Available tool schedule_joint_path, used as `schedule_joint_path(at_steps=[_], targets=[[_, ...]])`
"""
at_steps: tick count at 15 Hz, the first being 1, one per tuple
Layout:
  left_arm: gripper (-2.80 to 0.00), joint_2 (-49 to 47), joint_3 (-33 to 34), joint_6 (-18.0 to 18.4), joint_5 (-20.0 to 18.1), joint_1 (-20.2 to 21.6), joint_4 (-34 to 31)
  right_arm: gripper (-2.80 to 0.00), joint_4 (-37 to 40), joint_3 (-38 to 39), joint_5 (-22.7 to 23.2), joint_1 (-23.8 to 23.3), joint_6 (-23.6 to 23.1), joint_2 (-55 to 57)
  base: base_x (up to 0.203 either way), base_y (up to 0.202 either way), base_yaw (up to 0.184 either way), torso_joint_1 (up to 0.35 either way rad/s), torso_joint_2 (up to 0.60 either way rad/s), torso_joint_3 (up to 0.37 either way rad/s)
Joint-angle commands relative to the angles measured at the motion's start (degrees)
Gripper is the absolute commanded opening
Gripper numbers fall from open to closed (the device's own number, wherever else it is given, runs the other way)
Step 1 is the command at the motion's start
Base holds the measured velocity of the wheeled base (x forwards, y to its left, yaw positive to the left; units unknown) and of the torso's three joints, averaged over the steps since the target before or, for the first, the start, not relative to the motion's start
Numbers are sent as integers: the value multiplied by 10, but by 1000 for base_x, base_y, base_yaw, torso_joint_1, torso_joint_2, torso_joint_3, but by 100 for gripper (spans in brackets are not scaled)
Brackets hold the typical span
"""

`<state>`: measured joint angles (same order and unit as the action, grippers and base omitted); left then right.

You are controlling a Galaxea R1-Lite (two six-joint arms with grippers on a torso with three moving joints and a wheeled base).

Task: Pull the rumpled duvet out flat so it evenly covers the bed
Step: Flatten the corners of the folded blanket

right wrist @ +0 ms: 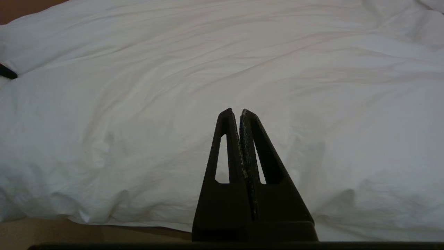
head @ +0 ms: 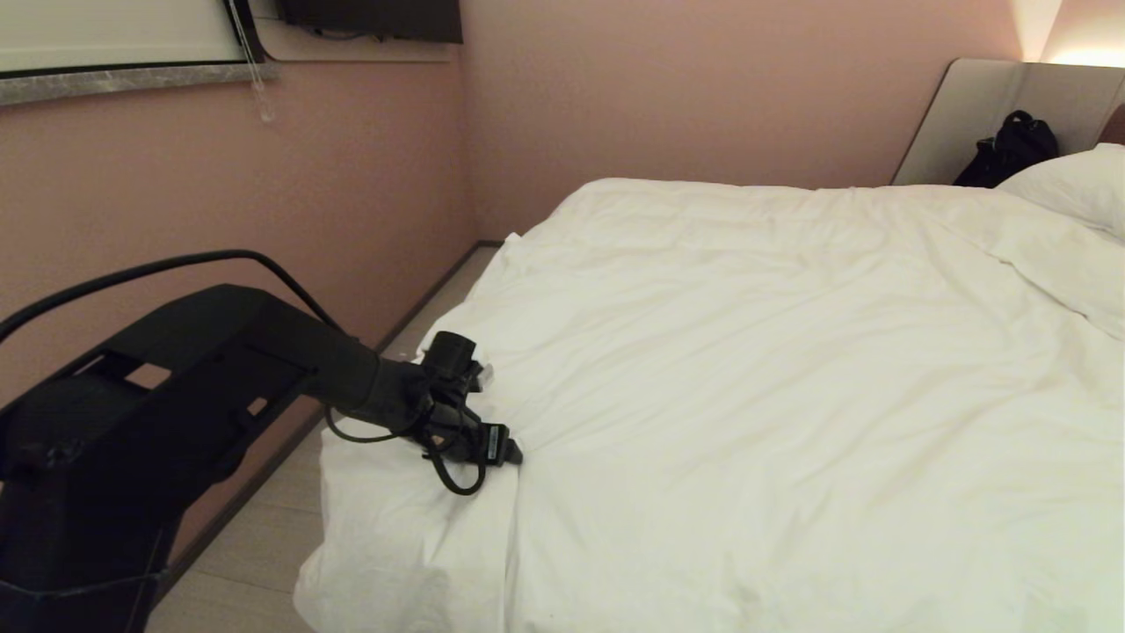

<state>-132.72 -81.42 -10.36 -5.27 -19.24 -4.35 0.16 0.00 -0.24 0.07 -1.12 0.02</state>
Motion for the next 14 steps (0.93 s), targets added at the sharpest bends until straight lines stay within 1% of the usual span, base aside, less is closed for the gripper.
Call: schedule_joint_path(at_steps=[1, 8, 14], targets=[[-280, 0, 1, -1, 0, 2, 0, -280, 0, 0, 0, 0, 0, 1, 0, 0, 0, 0, 0, 0], [-280, 10, 9, -1, 0, 16, -1, -280, 0, 0, 0, 0, 0, 1, 0, 0, 0, 0, 0, 0], [-280, 54, 49, -1, 0, 20, 0, -280, 0, 0, 0, 0, 0, 1, 0, 0, 0, 0, 0, 0]])
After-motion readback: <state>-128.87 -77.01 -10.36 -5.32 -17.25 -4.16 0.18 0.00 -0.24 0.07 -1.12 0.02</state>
